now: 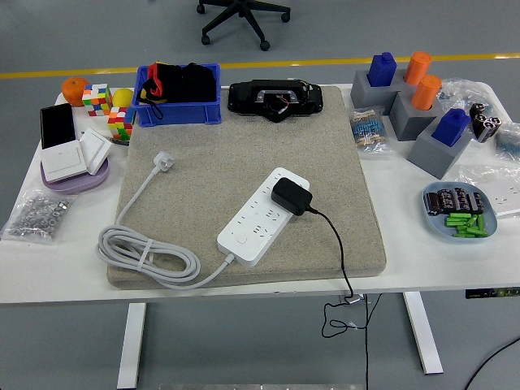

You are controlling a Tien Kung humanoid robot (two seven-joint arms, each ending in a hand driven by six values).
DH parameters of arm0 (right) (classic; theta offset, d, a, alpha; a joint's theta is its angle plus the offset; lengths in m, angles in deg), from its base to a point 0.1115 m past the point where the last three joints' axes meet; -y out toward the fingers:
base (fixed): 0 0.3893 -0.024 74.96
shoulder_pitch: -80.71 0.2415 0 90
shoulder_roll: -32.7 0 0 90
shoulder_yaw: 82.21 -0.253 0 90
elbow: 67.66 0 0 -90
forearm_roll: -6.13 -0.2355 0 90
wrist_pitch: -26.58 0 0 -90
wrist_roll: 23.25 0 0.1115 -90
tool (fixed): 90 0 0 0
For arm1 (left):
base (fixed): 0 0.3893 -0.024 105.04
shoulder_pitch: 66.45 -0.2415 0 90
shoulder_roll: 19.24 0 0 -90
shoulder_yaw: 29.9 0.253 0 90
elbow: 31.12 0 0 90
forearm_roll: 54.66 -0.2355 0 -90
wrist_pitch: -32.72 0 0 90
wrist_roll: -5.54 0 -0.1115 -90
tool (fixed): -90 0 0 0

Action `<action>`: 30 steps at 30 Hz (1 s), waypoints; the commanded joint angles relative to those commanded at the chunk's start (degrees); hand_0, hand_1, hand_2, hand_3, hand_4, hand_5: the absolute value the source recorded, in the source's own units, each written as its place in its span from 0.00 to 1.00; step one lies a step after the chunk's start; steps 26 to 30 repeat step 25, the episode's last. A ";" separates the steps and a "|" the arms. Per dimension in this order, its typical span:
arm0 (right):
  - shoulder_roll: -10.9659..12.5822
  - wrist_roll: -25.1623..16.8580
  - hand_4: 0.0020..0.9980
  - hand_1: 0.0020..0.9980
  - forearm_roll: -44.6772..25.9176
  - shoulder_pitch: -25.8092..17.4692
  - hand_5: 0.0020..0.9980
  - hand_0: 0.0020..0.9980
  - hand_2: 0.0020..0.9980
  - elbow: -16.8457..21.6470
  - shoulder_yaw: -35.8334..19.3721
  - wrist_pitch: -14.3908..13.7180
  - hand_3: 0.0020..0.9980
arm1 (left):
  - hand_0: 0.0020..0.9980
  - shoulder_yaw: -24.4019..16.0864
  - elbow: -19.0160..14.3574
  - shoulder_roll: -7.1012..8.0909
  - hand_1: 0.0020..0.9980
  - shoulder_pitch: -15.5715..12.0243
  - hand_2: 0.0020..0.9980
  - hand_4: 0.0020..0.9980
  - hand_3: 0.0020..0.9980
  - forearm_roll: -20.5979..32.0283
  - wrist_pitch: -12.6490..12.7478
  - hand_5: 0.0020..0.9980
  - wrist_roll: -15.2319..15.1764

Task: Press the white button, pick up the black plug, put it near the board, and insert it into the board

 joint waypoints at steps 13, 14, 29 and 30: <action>-0.08 -0.15 0.78 0.65 -0.07 -0.32 0.18 0.75 0.65 -0.03 0.47 1.62 0.62 | 0.69 0.15 0.00 0.46 0.67 -0.15 0.64 0.56 0.64 -0.38 -0.31 0.17 -0.05; -0.15 -0.16 0.78 0.65 -0.07 -0.35 0.18 0.75 0.65 0.01 0.46 1.57 0.62 | 0.69 0.00 0.00 0.47 0.67 -0.22 0.64 0.56 0.64 -0.54 -0.33 0.17 -0.03; -0.30 -0.06 0.78 0.65 -0.08 -0.51 0.18 0.75 0.64 0.32 0.32 1.52 0.62 | 0.69 -0.38 0.00 0.42 0.67 -0.49 0.64 0.56 0.65 -0.53 -0.25 0.17 0.06; -0.30 -0.06 0.78 0.65 -0.08 -0.51 0.18 0.75 0.64 0.32 0.32 1.52 0.62 | 0.69 -0.38 0.00 0.42 0.67 -0.49 0.64 0.56 0.65 -0.53 -0.25 0.17 0.06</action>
